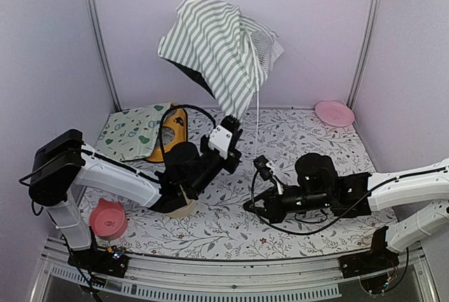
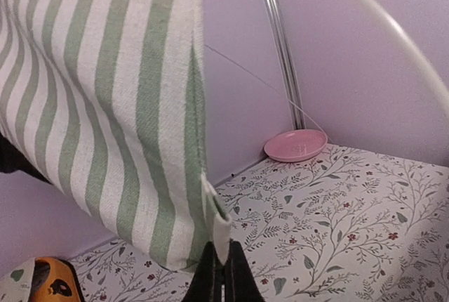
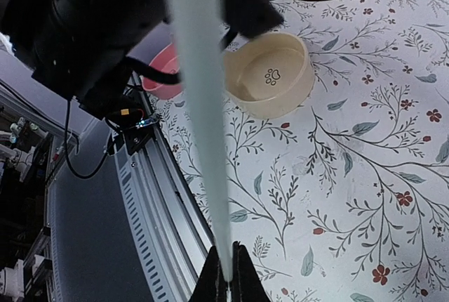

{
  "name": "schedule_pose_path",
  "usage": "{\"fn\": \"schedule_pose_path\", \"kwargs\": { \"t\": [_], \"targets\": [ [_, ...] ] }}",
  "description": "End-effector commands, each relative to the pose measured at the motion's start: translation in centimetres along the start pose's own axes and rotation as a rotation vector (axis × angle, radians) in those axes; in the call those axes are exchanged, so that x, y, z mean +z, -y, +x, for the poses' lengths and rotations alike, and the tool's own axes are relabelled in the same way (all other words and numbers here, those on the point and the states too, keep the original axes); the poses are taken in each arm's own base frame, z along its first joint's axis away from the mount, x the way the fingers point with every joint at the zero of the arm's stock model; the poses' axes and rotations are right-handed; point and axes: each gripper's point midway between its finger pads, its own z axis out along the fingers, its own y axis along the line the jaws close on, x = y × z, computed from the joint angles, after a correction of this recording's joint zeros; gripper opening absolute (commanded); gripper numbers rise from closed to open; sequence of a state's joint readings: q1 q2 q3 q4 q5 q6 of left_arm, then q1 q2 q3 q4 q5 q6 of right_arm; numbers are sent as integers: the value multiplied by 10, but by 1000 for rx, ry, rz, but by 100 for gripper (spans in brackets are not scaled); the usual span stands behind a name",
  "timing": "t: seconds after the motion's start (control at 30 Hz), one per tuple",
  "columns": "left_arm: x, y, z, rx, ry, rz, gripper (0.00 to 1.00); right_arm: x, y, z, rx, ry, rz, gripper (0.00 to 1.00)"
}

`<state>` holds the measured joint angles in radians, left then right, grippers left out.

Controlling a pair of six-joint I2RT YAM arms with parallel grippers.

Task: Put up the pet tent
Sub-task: Pick up the tent fabric from the tent, then insert the tent pole into the pole socket of the pet tent.

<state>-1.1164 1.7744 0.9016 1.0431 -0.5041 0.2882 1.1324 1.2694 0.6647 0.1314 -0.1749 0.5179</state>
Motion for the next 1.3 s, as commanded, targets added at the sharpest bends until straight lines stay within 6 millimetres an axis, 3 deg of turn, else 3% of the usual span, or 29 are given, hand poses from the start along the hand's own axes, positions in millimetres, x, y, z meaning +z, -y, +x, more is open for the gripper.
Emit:
{"fn": "schedule_pose_path", "kwargs": {
  "t": [0.0, 0.2, 0.5, 0.7, 1.03, 1.1, 1.27],
  "targets": [
    [-36, 32, 22, -95, -100, 26, 0, -14, -40, -58, -18, 144, -117, 0],
    [-76, 64, 28, -128, -164, 81, 0, -31, -61, -103, -46, 282, -188, 0],
    [-112, 76, 49, -244, -277, 140, 0, -29, -64, -155, -28, 370, -260, 0],
    [-128, 78, 63, -236, -354, 145, 0, -25, -63, -188, -21, 367, -317, 0],
    [-166, 70, 87, -212, -480, 195, 0, -12, -51, -223, 18, 349, -364, 0],
    [-172, 73, 91, -200, -495, 217, 0, -13, -56, -237, 14, 364, -383, 0],
    [-183, 73, 92, -174, -508, 241, 0, -13, -55, -251, 15, 380, -389, 0]
  ]
}}
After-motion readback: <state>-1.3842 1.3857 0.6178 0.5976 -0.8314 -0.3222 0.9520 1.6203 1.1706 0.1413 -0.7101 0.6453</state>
